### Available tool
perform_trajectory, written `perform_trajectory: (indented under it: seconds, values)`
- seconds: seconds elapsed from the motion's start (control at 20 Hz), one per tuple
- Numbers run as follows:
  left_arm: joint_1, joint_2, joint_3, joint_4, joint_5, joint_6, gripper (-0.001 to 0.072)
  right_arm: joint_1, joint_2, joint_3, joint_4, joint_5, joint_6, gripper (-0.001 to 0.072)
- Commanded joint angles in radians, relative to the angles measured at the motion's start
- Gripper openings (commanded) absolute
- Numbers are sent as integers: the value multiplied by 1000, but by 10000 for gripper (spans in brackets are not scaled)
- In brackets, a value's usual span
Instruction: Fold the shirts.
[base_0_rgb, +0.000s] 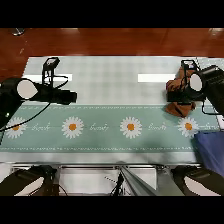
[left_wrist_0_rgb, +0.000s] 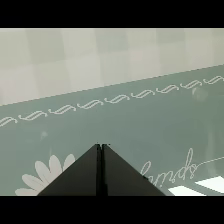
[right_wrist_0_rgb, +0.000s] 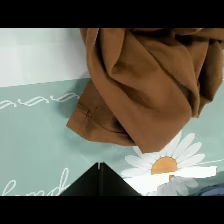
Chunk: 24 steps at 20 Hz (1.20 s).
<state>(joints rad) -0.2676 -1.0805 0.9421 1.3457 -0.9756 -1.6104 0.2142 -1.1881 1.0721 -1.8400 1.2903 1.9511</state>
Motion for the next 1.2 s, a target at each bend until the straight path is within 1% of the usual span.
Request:
perform_trajectory:
  seconds: [0.0, 0.65, 0.9, 0.95, 1.05, 1.1, 1.15]
  values:
    - [0, 0, 0, 0, 0, 0, 20, 1, -1, 0, 0, 0, 0, 26]
    - [0, 0, 0, 0, 0, 0, 20, 1, -1, 0, 0, -9, 0, 26]
    - [0, 0, 0, 0, 1, 0, 20, 0, -1, 0, -35, -196, 0, 26]
    - [0, -1, 0, 0, 9, 0, 20, 0, -2, 0, -77, -277, 0, 26]
    - [0, -14, 0, 2, 66, 1, 23, -6, -2, 0, -189, -417, 3, 30]
    - [1, -26, 0, 3, 107, 1, 132, -22, -4, 0, -227, -483, 32, 134]
    - [1, -38, 0, 11, 147, 1, 483, -56, -12, 0, -237, -543, 81, 470]
